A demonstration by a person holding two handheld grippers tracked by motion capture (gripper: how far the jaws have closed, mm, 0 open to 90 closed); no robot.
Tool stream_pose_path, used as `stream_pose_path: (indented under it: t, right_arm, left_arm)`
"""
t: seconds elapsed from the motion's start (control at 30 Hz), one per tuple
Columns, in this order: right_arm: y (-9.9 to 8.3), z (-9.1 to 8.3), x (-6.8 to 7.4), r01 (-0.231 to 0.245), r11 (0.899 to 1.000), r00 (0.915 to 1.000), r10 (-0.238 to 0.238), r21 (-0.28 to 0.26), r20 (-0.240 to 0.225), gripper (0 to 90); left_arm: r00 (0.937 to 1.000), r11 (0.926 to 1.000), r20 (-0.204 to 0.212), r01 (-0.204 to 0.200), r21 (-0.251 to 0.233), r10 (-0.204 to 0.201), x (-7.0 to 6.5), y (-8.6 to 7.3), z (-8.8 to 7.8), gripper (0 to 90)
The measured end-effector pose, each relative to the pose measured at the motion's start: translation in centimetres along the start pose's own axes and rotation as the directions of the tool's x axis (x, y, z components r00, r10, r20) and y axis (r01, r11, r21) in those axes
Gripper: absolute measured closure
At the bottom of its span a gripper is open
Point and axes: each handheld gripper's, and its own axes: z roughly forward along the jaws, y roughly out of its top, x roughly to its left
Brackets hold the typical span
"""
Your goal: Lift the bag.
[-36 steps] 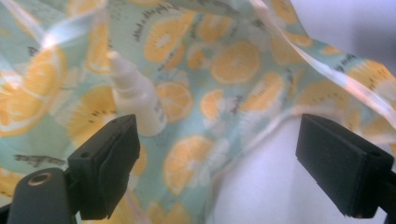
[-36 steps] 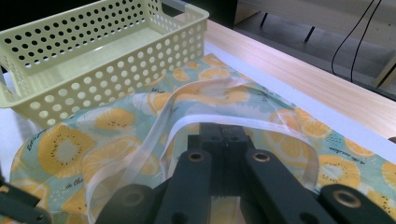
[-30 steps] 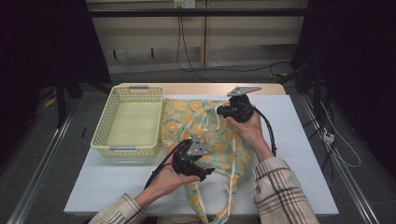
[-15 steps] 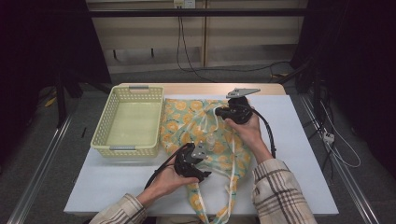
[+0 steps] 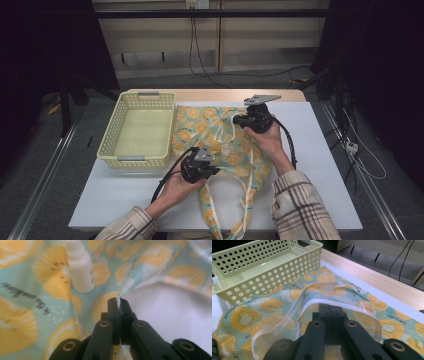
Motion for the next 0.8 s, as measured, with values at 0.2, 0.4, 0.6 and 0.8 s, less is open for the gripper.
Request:
stream_pose_path:
  t: [0.2, 0.4, 0.6, 0.8]
  right_arm:
    - [0.4, -0.6, -0.6, -0.002, 1.0, 0.9998, 0.002, -0.002, 0.018, 90.0]
    - [1.3, -1.3, -0.9, -0.013, 0.999, 0.9994, 0.014, -0.032, 0.032, 90.0]
    - [2.3, -1.8, -1.1, -0.003, 0.999, 0.9989, 0.005, -0.044, 0.047, 90.0]
    - [4.1, -3.2, -1.3, 0.001, 0.995, 0.9983, 0.005, -0.096, 0.059, 90.0]
  left_arm:
    - [0.9997, 0.9955, 0.018, 0.016, -0.093, -0.015, 0.6, 1.5, -2.2, 90.0]
    - [0.9993, 0.9837, -0.004, 0.037, -0.176, -0.038, 1.4, 2.7, -4.1, 90.0]
    - [0.9985, 0.9689, -0.031, 0.035, -0.245, -0.044, 2.0, 4.2, -5.9, 90.0]
    - [0.9958, 0.9324, -0.027, 0.073, -0.354, -0.088, 2.6, 5.6, -7.7, 90.0]
